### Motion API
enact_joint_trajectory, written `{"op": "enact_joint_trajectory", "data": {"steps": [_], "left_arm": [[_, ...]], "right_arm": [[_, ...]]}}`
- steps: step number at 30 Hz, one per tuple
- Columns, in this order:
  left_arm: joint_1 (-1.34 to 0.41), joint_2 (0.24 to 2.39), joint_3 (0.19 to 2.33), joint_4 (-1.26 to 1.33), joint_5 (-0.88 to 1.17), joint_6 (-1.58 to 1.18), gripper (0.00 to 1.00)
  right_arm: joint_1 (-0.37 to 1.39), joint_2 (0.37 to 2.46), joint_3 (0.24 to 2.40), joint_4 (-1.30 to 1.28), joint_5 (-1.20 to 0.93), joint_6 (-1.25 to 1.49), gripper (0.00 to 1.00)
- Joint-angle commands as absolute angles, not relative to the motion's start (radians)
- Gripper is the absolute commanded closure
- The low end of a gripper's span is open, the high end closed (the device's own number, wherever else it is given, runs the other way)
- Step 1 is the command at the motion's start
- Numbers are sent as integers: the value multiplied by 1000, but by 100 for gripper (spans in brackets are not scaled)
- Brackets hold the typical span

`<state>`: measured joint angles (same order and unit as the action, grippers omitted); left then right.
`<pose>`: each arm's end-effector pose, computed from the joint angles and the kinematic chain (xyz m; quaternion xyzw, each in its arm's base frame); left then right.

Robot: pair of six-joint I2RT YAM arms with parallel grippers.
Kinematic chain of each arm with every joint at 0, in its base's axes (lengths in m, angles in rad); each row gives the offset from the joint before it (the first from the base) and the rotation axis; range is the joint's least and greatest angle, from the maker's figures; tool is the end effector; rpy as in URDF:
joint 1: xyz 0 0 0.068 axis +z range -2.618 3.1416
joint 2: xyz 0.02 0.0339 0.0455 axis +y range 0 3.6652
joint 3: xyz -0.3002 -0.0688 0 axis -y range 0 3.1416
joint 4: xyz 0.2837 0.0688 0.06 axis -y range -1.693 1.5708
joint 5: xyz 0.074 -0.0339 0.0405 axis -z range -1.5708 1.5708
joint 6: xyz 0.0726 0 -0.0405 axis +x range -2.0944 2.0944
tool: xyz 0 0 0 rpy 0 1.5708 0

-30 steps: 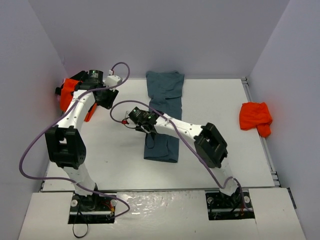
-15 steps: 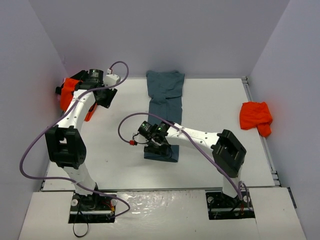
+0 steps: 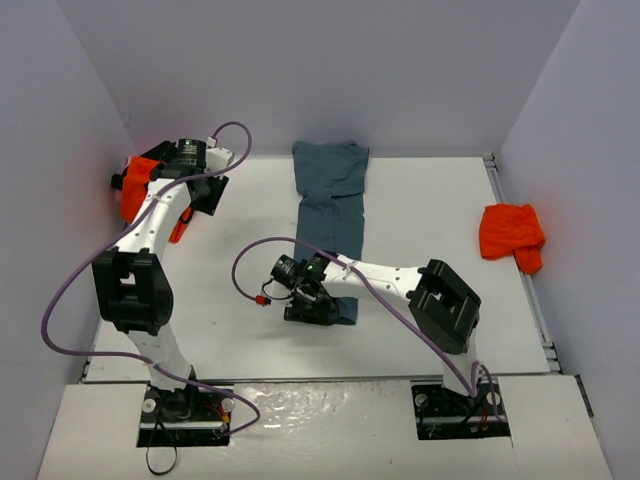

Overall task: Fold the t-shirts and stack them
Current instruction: Grab the bottom of the folded rectangular tshirt with both arms

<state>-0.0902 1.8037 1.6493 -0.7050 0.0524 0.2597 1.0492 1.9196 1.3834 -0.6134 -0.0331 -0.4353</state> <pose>0.4722 -0.0465 0.3103 0.1721 0.9212 0.0050 0.3490 0.2257 0.3975 0.1685 -0.6635 0.7182 0.0786 0.1944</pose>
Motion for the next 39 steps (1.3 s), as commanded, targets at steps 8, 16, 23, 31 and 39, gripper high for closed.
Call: {"op": "enact_joint_trajectory", "data": {"steps": [8, 16, 23, 31, 39], "left_arm": [[-90, 1791, 1713, -700, 118, 256, 64], [-92, 1806, 1715, -710, 122, 263, 64], [-98, 1766, 1696, -715, 209, 280, 64], [-135, 1909, 1857, -1111, 557, 326, 64], [-263, 1975, 1720, -1276, 772, 354, 65]], "right_arm": [[1096, 1958, 1411, -619, -3, -427, 51], [1116, 2014, 1405, -620, 31, -425, 50], [1140, 1921, 1426, -596, 268, -426, 50], [860, 1677, 1571, -577, 404, -394, 39], [482, 1666, 1467, -726, -132, -265, 43]]}}
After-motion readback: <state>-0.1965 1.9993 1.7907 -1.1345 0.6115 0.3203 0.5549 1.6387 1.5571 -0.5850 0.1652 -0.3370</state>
